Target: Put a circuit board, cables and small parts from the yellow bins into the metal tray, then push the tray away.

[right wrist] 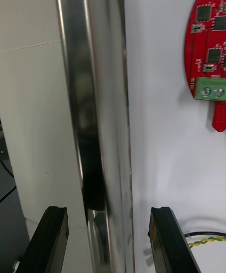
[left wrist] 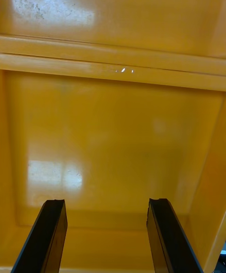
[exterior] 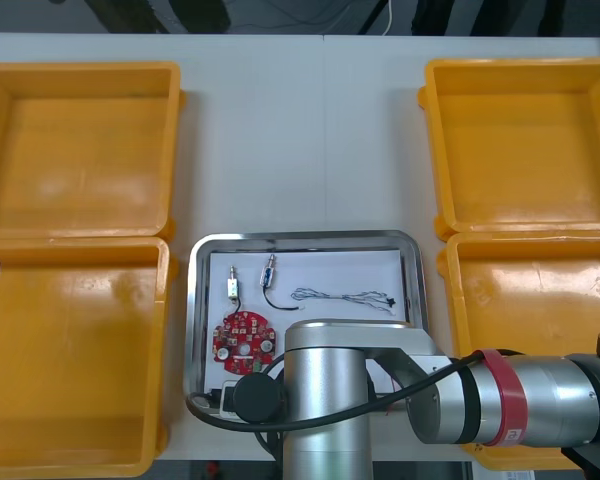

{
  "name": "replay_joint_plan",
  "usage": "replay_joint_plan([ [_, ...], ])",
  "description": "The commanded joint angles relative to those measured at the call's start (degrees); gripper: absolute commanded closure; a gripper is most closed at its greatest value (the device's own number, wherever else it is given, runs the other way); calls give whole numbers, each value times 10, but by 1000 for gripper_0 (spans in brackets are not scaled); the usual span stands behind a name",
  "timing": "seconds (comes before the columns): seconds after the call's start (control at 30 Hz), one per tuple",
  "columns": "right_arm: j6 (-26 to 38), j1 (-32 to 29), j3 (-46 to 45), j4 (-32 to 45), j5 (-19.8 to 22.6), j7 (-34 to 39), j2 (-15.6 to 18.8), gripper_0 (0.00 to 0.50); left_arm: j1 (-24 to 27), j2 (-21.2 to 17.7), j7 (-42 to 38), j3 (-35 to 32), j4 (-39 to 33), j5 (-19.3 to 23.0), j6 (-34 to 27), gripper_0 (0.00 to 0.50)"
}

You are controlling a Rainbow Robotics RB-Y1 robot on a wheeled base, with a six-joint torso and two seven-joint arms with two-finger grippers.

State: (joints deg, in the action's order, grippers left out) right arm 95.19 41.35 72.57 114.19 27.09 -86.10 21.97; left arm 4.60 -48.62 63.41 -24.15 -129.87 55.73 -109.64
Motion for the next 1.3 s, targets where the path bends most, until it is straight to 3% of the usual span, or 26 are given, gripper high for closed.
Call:
replay_joint_plan([
  [0.03,-10,-8,32,7,-37,-2,-17,0,-8,-26,49,-16,-17,-5,-4,0],
  [0.8,-11,-10,34,9,-43,8,-12,0,-8,-26,49,-16,-17,-5,-4,0],
  [0.83,-11,-10,34,9,-43,8,-11,30,-8,-26,49,-16,-17,-5,-4,0],
  [0.9,-11,-10,34,9,-43,10,-12,212,-8,-26,49,-16,-17,-5,-4,0],
  [1.0,-11,-10,34,11,-44,12,-11,365,-8,-26,49,-16,-17,-5,-4,0],
  [1.1,-11,-10,35,18,-45,13,-10,431,-8,-26,49,-16,-17,-5,-4,0],
  [1.3,-11,-10,46,31,-63,16,-6,457,-8,-26,49,-16,-17,-5,-4,0],
])
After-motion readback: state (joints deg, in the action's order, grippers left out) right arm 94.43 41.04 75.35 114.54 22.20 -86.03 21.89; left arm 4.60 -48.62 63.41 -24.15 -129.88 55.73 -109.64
